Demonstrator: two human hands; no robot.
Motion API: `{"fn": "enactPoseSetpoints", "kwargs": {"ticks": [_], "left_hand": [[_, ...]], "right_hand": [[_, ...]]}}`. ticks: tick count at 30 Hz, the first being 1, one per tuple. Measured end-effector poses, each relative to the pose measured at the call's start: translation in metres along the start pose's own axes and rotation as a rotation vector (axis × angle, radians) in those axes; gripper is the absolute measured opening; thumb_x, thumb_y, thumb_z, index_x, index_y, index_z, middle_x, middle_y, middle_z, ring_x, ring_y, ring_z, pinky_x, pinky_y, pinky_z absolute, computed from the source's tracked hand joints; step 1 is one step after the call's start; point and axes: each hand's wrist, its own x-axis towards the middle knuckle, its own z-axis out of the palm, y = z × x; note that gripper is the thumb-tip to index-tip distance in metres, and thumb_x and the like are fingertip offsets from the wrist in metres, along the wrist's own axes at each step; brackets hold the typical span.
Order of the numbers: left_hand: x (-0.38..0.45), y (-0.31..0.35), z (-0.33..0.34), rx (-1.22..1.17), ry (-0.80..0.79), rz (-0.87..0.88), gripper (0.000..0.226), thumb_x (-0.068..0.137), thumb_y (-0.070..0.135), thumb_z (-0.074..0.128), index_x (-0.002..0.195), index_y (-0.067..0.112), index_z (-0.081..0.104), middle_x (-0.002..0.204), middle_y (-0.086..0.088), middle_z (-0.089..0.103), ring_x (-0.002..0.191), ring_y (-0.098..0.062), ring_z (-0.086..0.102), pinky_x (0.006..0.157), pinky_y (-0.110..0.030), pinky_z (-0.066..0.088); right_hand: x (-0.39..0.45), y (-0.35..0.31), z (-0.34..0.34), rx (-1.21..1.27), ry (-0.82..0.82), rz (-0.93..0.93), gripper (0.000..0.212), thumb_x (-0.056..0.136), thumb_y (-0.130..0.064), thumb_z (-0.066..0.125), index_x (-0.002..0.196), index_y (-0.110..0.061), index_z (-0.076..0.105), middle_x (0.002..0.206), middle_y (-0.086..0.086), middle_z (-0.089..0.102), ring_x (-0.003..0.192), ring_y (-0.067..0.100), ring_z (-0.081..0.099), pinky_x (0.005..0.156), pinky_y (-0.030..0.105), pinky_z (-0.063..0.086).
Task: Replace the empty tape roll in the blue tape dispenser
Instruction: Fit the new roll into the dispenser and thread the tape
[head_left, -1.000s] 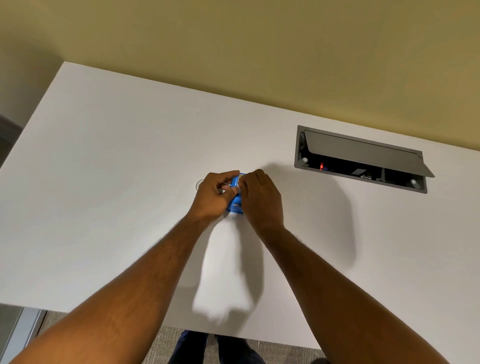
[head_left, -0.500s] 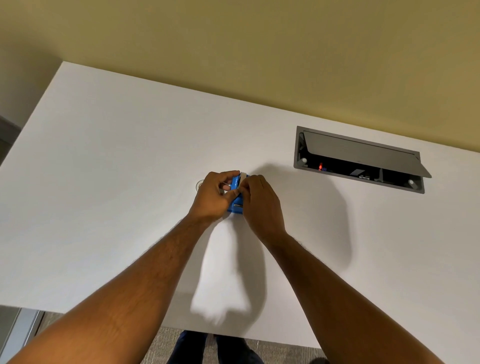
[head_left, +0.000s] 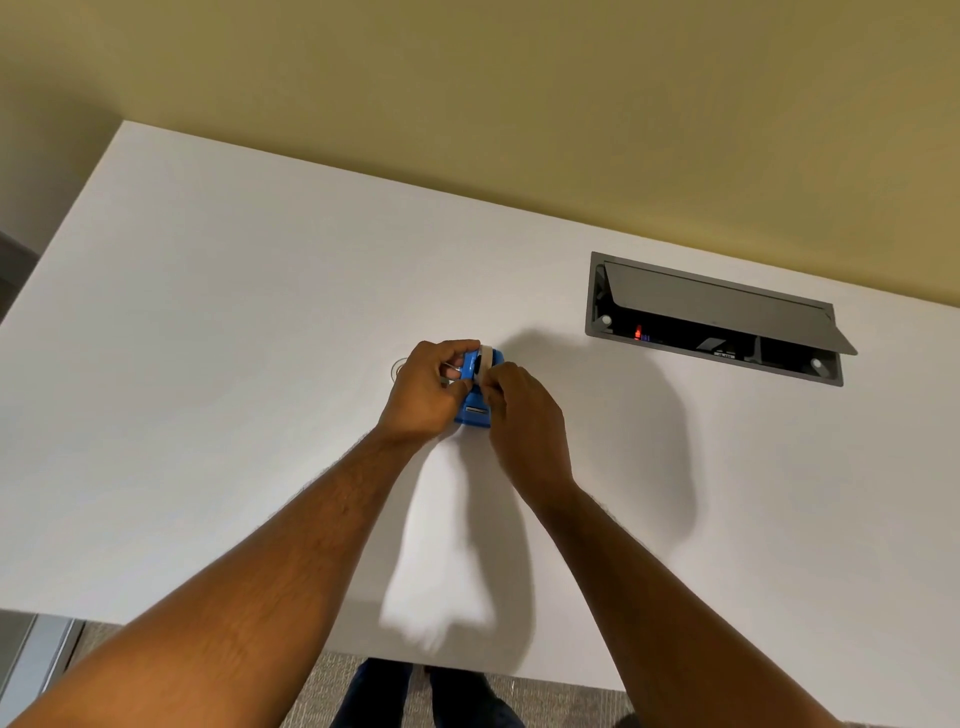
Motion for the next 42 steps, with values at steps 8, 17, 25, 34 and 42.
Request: {"fn": "enactPoseSetpoints", "kwargs": {"ticks": [8,17,25,34,42], "left_hand": [[-0.002,0.01,-0.001,0.043,0.013,0.045,0.045,0.083,-0.006,0.061,0.118,0.021,0.069,0.099,0.022,0.06,0.096,-0.011,0.063,0.089,-0.025,0.051],[0.003,0.015,-0.001,0.015,0.034,-0.029,0.026,0.094,0.015,0.055,0.108,0.03,0.072,0.094,0.032,0.058,0.091,0.002,0.062,0.083,-0.017,0.044],[0.008,0.02,-0.001,0.01,0.042,-0.062,0.011,0.087,0.027,0.069,0.097,0.026,0.072,0.092,0.014,0.072,0.091,-0.011,0.069,0.09,-0.041,0.057],[0.01,0.018,-0.001,0.023,0.031,-0.055,0.011,0.089,0.028,0.065,0.095,0.034,0.072,0.093,0.021,0.07,0.095,-0.009,0.067,0.092,-0.037,0.056],[0.012,0.009,-0.003,0.138,0.04,0.035,0.022,0.095,0.029,0.059,0.11,0.025,0.075,0.092,0.024,0.063,0.088,-0.001,0.063,0.08,-0.016,0.046]], "right_hand": [[-0.018,-0.003,0.001,0.099,0.018,0.069,0.015,0.099,-0.014,0.053,0.089,-0.025,0.053,0.077,-0.007,0.061,0.067,0.016,0.06,0.063,0.025,0.053],[-0.009,-0.016,-0.006,0.544,0.032,0.428,0.013,0.084,-0.016,0.067,0.075,-0.025,0.071,0.073,-0.009,0.073,0.073,0.012,0.072,0.077,0.038,0.062],[-0.002,-0.023,-0.011,0.775,0.082,0.629,0.022,0.085,-0.032,0.077,0.074,-0.013,0.074,0.07,0.001,0.076,0.068,0.017,0.075,0.072,0.037,0.063],[-0.001,-0.034,-0.005,0.92,0.155,0.893,0.011,0.082,-0.01,0.078,0.083,-0.01,0.067,0.08,0.013,0.073,0.068,0.022,0.071,0.073,0.037,0.063],[-0.015,-0.038,0.009,0.899,0.222,0.958,0.017,0.083,-0.008,0.077,0.091,-0.014,0.064,0.084,0.008,0.071,0.065,0.018,0.069,0.067,0.031,0.062]]}}
